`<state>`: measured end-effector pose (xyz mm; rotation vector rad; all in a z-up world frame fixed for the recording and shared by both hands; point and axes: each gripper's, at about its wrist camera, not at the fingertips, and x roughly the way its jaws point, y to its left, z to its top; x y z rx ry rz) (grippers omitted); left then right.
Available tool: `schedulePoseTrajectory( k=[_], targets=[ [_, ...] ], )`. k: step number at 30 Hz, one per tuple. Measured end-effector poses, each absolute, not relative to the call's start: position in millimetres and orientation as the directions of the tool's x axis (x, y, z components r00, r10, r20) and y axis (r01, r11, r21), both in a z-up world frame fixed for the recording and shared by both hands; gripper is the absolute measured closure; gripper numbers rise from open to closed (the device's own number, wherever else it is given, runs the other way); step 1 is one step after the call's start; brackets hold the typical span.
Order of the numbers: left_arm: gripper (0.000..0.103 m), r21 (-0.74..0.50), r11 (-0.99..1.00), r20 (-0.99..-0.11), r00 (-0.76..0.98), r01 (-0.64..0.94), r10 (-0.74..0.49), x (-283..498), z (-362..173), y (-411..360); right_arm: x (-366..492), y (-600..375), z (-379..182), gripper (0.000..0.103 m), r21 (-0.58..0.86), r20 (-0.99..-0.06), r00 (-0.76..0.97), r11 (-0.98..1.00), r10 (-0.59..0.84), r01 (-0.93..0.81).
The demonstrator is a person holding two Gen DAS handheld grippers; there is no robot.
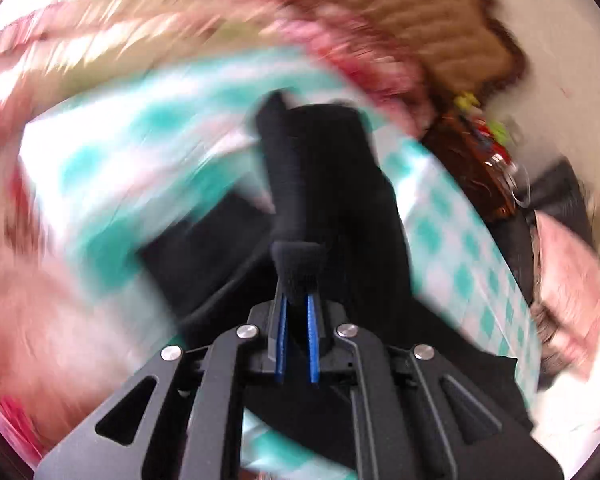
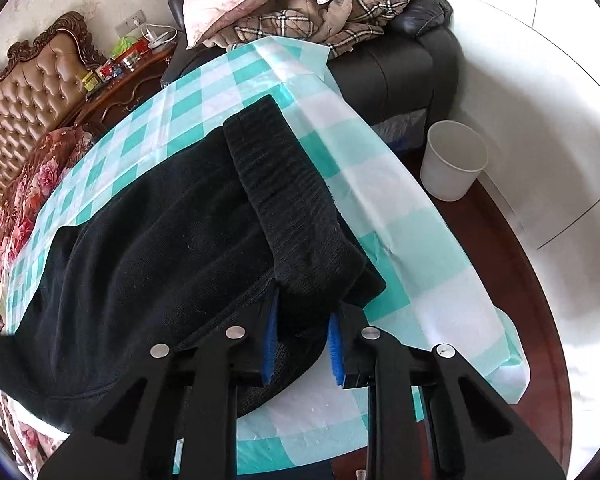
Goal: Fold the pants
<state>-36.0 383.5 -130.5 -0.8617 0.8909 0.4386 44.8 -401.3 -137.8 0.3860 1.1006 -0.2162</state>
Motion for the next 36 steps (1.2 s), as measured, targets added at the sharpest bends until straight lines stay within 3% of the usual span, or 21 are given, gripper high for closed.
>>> schedulePoseTrajectory(
  k=[2,3,4,5,9,11,12,14,18,25,33,36],
  targets=[
    [0.088,-0.515,0.544,-0.814,0.577,-0.662,-0.068,-56.3,-157.0,390.3,48.1,-401.3,-137.0,0.081,0.191,-0.904,0.428,0.913,0.019,0.361],
    [0.08,-0.558,0.515,-0.792,0.603,-0.651,-0.097,-64.2,-167.5,393.0,48.8,-401.2,-136.9,0.081,0.189,-0.906,0.424,0.912,0.019,0.364],
    [0.063,-0.602,0.489,-0.763,0.635,-0.631,-0.12,-68.7,-172.6,395.3,50.3,-401.1,-136.7,0.081,0.186,-0.909,0.416,0.91,0.016,0.371],
    [0.058,-0.628,0.471,-0.743,0.656,-0.62,-0.129,-70.8,-175.5,397.7,51.0,-400.9,-136.4,0.08,0.183,-0.913,0.408,0.907,0.014,0.379],
    [0.056,-0.718,0.38,-0.677,0.712,-0.583,-0.186,-67.4,-190.6,407.7,54.3,-399.3,-133.6,0.073,0.192,-0.914,0.406,0.901,0.019,0.389],
    [0.07,-0.705,0.387,-0.691,0.698,-0.594,-0.187,-60.4,-194.2,409.4,57.1,-399.3,-135.9,0.078,0.185,-0.915,0.404,0.898,0.008,0.4],
    [0.095,-0.691,0.402,-0.703,0.688,-0.601,-0.179,-58.3,-194.0,410.5,58.1,-398.8,-136.2,0.08,0.179,-0.915,0.403,0.897,0.002,0.403],
    [0.095,-0.683,0.427,-0.702,0.693,-0.592,-0.162,-55.3,-183.7,411.8,60.5,-395.1,-123.4,0.085,0.167,-0.906,0.424,0.907,-0.015,0.387],
    [0.095,-0.652,0.484,-0.708,0.698,-0.584,-0.112,-63.0,-157.7,400.0,54.6,-390.6,-86.7,0.087,0.133,-0.869,0.491,0.924,-0.064,0.357],
    [0.095,-0.641,0.438,-0.739,0.661,-0.631,-0.13,-83.3,-189.2,400.1,66.2,-388.8,-132.7,0.086,0.031,-0.915,0.386,0.929,-0.122,0.368],
    [0.095,-0.677,0.466,-0.684,0.72,-0.569,-0.114,-77.1,-153.1,396.1,60.8,-375.7,-75.4,0.087,0.075,-0.834,0.541,0.951,-0.104,0.299],
    [0.095,-0.642,0.473,-0.721,0.684,-0.603,-0.107,-76.4,-163.1,395.0,61.4,-380.7,-88.9,0.087,0.051,-0.861,0.494,0.947,-0.119,0.317]
  ],
)
